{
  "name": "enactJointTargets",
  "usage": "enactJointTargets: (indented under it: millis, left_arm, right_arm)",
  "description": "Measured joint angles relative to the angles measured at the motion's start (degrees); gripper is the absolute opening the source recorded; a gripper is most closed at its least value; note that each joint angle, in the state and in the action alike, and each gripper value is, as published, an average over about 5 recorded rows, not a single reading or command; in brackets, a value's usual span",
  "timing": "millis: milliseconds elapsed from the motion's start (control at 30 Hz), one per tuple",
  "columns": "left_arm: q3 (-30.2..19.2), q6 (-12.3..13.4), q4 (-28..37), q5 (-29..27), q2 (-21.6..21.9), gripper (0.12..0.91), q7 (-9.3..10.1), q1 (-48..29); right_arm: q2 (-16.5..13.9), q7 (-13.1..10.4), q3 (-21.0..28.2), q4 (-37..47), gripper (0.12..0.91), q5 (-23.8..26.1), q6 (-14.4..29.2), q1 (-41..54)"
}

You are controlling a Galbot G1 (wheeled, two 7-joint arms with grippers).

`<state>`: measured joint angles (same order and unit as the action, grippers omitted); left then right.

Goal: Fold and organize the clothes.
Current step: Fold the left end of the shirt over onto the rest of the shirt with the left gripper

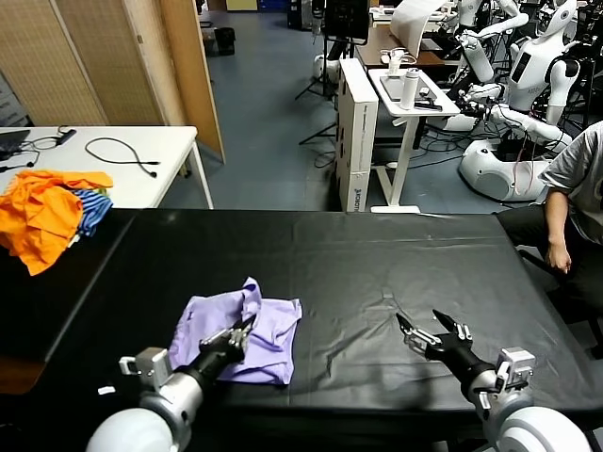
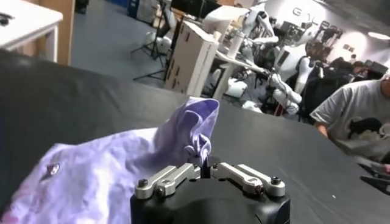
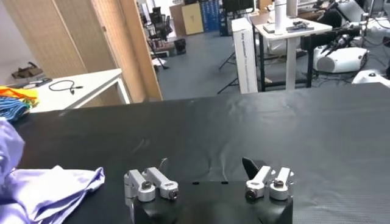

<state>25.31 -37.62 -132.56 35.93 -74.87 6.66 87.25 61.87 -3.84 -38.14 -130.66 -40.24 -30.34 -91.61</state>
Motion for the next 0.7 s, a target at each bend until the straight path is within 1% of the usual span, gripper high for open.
enactJointTargets:
  millis: [333, 500, 567, 600, 700]
  left_arm:
    - [-4.19, 0.89, 3.66, -4.11, -3.07, 0.187, -0.34, -1.19]
    - [-5.21, 1.28, 4.89, -5.65, -4.35, 0.196, -0.30, -1.40]
    - [-5.37, 1.45, 5.14, -5.84, -4.66, 0.240, -0.32, -1.58]
    - [-5.42, 1.52, 5.20, -5.89, -4.76, 0.281, -0.33, -1.63]
    - [-5.65, 1.59, 5.01, -5.75, -5.01, 0.448, -0.31, -1.50]
  right_arm:
    - [0.10, 0.13, 0.61, -0.01, 0.907, 0.68, -0.11, 0.18]
    - [-0.02, 1.76, 1.23, -0.29, 0.907, 1.58, -0.15, 0.21]
    - [-0.29, 2.55, 1.63, -0.31, 0.907, 1.83, -0.14, 0.30]
    - [-0.49, 2.88, 1.90, -0.29, 0.907, 1.89, -0.12, 0.39]
    - [-1.23, 3.44, 2.91, 0.08, 0.907, 1.96, -0.04, 0.94]
